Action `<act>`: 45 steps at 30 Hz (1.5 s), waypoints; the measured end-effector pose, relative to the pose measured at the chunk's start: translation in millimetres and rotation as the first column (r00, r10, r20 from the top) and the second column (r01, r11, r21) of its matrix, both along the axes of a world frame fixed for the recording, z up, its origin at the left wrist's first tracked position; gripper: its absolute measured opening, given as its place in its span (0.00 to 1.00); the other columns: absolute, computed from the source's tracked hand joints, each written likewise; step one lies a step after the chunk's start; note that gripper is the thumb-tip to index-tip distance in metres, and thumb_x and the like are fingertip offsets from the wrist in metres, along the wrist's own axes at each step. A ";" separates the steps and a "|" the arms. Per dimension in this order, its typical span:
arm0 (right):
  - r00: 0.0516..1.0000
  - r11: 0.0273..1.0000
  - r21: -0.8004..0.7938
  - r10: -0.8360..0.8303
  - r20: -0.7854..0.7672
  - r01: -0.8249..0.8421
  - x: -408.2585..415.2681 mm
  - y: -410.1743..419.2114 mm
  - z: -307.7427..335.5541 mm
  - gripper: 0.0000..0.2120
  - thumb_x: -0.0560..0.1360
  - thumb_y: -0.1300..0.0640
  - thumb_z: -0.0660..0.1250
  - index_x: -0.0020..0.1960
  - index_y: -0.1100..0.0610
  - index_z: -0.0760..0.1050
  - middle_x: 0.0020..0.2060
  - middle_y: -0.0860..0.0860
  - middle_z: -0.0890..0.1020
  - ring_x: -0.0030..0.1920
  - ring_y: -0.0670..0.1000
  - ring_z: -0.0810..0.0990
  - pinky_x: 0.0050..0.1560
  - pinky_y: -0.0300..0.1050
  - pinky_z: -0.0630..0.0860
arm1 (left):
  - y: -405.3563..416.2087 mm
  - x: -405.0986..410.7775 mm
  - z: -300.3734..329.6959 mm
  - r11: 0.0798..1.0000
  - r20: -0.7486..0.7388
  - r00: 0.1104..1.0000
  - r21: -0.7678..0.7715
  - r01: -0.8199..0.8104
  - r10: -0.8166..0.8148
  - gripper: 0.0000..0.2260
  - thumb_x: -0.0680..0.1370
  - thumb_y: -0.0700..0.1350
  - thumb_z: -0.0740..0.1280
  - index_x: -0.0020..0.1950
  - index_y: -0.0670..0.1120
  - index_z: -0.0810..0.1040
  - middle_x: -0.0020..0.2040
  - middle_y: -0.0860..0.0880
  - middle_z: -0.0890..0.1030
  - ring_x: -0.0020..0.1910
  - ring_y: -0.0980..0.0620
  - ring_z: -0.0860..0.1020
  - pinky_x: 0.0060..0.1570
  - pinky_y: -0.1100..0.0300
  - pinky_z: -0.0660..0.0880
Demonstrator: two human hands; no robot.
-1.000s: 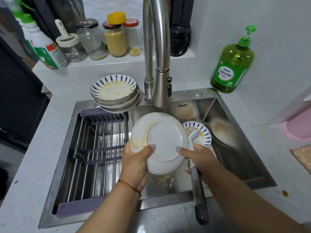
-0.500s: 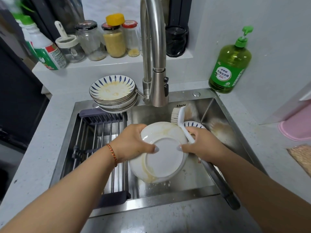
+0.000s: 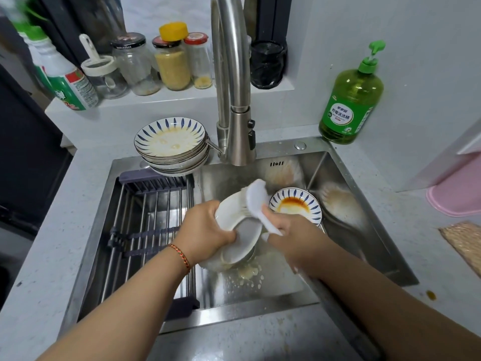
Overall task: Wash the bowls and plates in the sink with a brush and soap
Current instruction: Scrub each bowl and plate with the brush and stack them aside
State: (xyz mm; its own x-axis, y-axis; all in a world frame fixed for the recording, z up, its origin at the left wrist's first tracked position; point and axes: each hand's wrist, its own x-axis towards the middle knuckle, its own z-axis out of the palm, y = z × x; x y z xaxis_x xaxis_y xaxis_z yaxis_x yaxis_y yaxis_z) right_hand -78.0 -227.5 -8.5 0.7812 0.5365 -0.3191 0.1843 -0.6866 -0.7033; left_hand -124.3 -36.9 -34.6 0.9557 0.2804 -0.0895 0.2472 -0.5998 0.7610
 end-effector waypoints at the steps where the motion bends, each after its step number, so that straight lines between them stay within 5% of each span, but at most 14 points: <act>1: 0.995 0.996 -0.033 0.088 0.041 -0.087 -7.8 4.1 2.8 0.28 0.77 0.53 0.60 0.74 0.38 0.58 0.46 0.45 0.78 0.29 0.41 0.72 0.37 0.41 0.71 | -1.8 0.0 -1.5 1.000 0.002 1.000 -0.020 -0.003 0.004 0.12 0.57 0.50 0.71 0.38 0.50 0.77 0.37 0.50 0.81 0.40 0.48 0.80 0.38 0.55 0.76; 4: 0.978 0.979 -0.068 0.196 0.065 -0.192 -25.6 11.5 11.3 0.29 0.78 0.53 0.58 0.74 0.36 0.53 0.36 0.43 0.70 0.35 0.42 0.69 0.39 0.37 0.68 | -6.3 -1.0 -4.3 0.995 0.033 0.999 -0.097 0.010 -0.007 0.08 0.57 0.45 0.70 0.34 0.54 0.76 0.33 0.52 0.80 0.36 0.50 0.78 0.37 0.56 0.75; 8: 0.999 0.989 -0.144 -0.031 -0.041 0.025 5.2 0.1 6.7 0.26 0.78 0.55 0.58 0.74 0.42 0.60 0.35 0.46 0.73 0.28 0.46 0.73 0.29 0.40 0.75 | -4.1 -6.9 -3.3 0.994 0.058 0.998 -0.113 -0.009 0.015 0.09 0.57 0.45 0.71 0.33 0.57 0.76 0.32 0.62 0.80 0.33 0.65 0.77 0.32 0.70 0.71; 11: 0.978 0.985 -0.136 -0.125 -0.166 0.103 18.5 -10.3 3.6 0.26 0.79 0.58 0.59 0.76 0.49 0.59 0.35 0.56 0.76 0.21 0.52 0.72 0.22 0.41 0.71 | 0.3 -6.7 3.3 0.997 0.069 0.997 -0.077 -0.017 0.022 0.10 0.57 0.48 0.72 0.35 0.55 0.75 0.35 0.57 0.80 0.37 0.62 0.78 0.35 0.65 0.74; 15: 1.000 0.996 -0.094 -0.003 -0.014 0.002 6.0 -1.5 12.8 0.28 0.78 0.57 0.60 0.75 0.43 0.59 0.37 0.45 0.74 0.20 0.43 0.72 0.23 0.36 0.70 | 1.9 -1.7 1.8 0.999 0.048 0.999 -0.028 0.022 -0.021 0.12 0.57 0.50 0.72 0.39 0.52 0.77 0.38 0.54 0.81 0.41 0.52 0.80 0.39 0.57 0.77; 19: 0.973 0.973 -0.152 0.196 0.126 -0.176 -18.1 12.9 23.3 0.30 0.78 0.54 0.57 0.76 0.37 0.52 0.40 0.43 0.67 0.34 0.44 0.69 0.38 0.38 0.70 | -2.0 0.2 -3.8 0.996 0.051 0.999 -0.084 0.023 -0.019 0.11 0.58 0.48 0.71 0.39 0.50 0.79 0.38 0.50 0.83 0.41 0.48 0.82 0.39 0.55 0.78; 21: 0.972 0.970 -0.151 0.207 0.112 -0.190 -15.1 13.4 21.2 0.30 0.78 0.55 0.58 0.76 0.38 0.51 0.39 0.44 0.67 0.33 0.44 0.69 0.34 0.36 0.71 | -2.2 -0.3 -4.8 0.995 0.046 0.998 -0.095 0.036 -0.031 0.09 0.58 0.47 0.71 0.37 0.53 0.78 0.36 0.52 0.83 0.39 0.51 0.81 0.38 0.57 0.77; 26: 0.981 0.995 -0.006 -0.098 -0.168 0.098 14.7 -4.1 5.4 0.27 0.78 0.59 0.61 0.75 0.47 0.62 0.31 0.50 0.71 0.18 0.45 0.69 0.20 0.38 0.69 | 6.3 -4.9 -6.8 0.975 0.079 0.993 -0.214 -0.064 0.082 0.13 0.58 0.44 0.76 0.38 0.54 0.77 0.37 0.56 0.81 0.37 0.58 0.78 0.36 0.65 0.75; 29: 0.939 0.972 0.051 -0.206 -0.277 0.228 10.4 -6.6 -10.5 0.23 0.78 0.59 0.62 0.73 0.52 0.66 0.27 0.52 0.70 0.15 0.44 0.66 0.17 0.36 0.66 | 9.7 -8.1 -13.7 0.875 0.081 0.961 -0.440 -0.202 0.263 0.16 0.59 0.40 0.79 0.43 0.49 0.79 0.41 0.52 0.83 0.39 0.55 0.80 0.39 0.61 0.79; 33: 0.858 0.909 0.117 -0.328 -0.395 0.401 -5.6 -5.7 -33.8 0.11 0.77 0.56 0.66 0.58 0.58 0.77 0.26 0.51 0.71 0.17 0.45 0.67 0.19 0.37 0.68 | 0.6 -13.9 -24.5 0.593 -0.008 0.870 -0.728 -0.343 0.492 0.18 0.64 0.32 0.78 0.49 0.45 0.78 0.47 0.44 0.83 0.46 0.45 0.82 0.48 0.47 0.80; 36: 0.724 0.780 0.149 -0.466 -0.509 0.607 -14.7 -4.9 -41.0 0.15 0.73 0.52 0.71 0.48 0.66 0.77 0.30 0.55 0.78 0.19 0.46 0.69 0.21 0.39 0.69 | -12.0 -15.7 -27.1 0.369 -0.090 0.818 -0.861 -0.351 0.568 0.16 0.70 0.28 0.70 0.52 0.44 0.76 0.49 0.44 0.83 0.47 0.44 0.82 0.50 0.45 0.79; 39: 0.709 0.755 0.170 -0.479 -0.518 0.633 -20.0 1.9 -42.4 0.18 0.70 0.50 0.74 0.45 0.66 0.78 0.36 0.59 0.81 0.20 0.45 0.71 0.22 0.38 0.70 | -25.0 -18.2 -30.6 0.201 -0.141 0.813 -0.932 -0.301 0.565 0.20 0.68 0.30 0.70 0.58 0.42 0.76 0.52 0.41 0.83 0.49 0.43 0.83 0.49 0.42 0.80; 41: 0.700 0.737 0.187 -0.484 -0.526 0.650 -19.9 3.8 -42.3 0.17 0.70 0.51 0.74 0.46 0.65 0.78 0.35 0.59 0.79 0.20 0.45 0.71 0.22 0.38 0.70 | -28.8 -22.0 -35.8 0.165 -0.154 0.833 -0.946 -0.280 0.532 0.27 0.63 0.31 0.73 0.62 0.41 0.75 0.54 0.39 0.83 0.52 0.40 0.82 0.51 0.38 0.78; 45: 0.773 0.786 0.196 -0.470 -0.426 0.586 -7.8 -4.6 -38.9 0.13 0.69 0.55 0.76 0.47 0.61 0.77 0.33 0.54 0.79 0.19 0.44 0.71 0.21 0.39 0.70 | -17.3 -32.1 -42.4 0.241 -0.127 0.918 -0.943 -0.228 0.375 0.30 0.63 0.33 0.73 0.65 0.41 0.74 0.57 0.38 0.82 0.56 0.39 0.81 0.50 0.43 0.80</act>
